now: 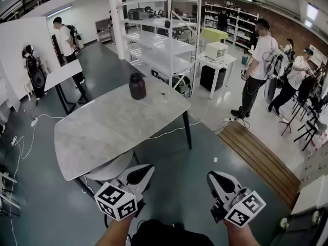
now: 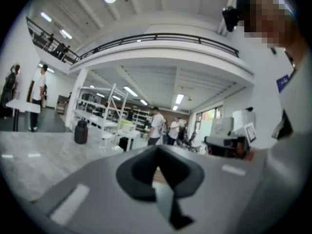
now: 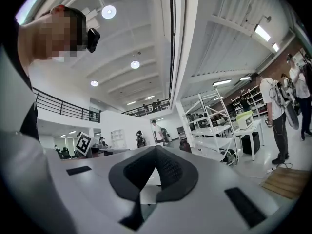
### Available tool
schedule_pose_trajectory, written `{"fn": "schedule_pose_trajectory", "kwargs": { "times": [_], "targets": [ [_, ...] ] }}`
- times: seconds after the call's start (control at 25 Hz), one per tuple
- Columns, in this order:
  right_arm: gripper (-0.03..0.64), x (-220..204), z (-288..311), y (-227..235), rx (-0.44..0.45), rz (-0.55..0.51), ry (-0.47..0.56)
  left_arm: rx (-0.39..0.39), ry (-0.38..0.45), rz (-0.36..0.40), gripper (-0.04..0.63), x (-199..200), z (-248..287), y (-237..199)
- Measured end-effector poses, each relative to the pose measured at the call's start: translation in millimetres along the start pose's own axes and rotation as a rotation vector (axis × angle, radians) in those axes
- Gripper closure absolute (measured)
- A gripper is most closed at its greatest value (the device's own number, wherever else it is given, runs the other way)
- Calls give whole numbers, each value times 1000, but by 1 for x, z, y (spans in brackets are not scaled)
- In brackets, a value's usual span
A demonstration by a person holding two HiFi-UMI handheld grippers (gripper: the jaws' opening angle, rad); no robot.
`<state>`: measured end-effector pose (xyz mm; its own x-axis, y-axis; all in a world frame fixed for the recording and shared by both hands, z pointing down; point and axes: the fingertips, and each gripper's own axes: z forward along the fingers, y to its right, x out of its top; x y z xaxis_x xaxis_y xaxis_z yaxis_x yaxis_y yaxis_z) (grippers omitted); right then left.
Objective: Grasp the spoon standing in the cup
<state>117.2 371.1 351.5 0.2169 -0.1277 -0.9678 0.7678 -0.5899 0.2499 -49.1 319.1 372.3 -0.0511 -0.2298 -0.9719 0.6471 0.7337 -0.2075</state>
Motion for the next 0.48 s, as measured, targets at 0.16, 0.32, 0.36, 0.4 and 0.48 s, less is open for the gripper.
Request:
{"fn": "schedule_pose_trajectory", "kwargs": {
  "times": [0.16, 0.32, 0.36, 0.4, 0.48],
  "targets": [
    [621, -6, 12, 9, 29, 22, -26, -46, 19, -43, 589, 1, 15, 2],
    [621, -12, 36, 22, 54, 27, -72, -21, -4, 94, 588, 5, 40, -9],
    [621, -13, 43, 27, 57, 22, -84, -9, -2, 134, 588, 6, 48, -15],
    [621, -14, 50, 33, 57, 15, -95, 0, 4, 168, 588, 7, 56, -22],
    [621, -14, 67, 48, 50, 2, -117, 8, 16, 205, 588, 8, 75, -38]
  ]
}}
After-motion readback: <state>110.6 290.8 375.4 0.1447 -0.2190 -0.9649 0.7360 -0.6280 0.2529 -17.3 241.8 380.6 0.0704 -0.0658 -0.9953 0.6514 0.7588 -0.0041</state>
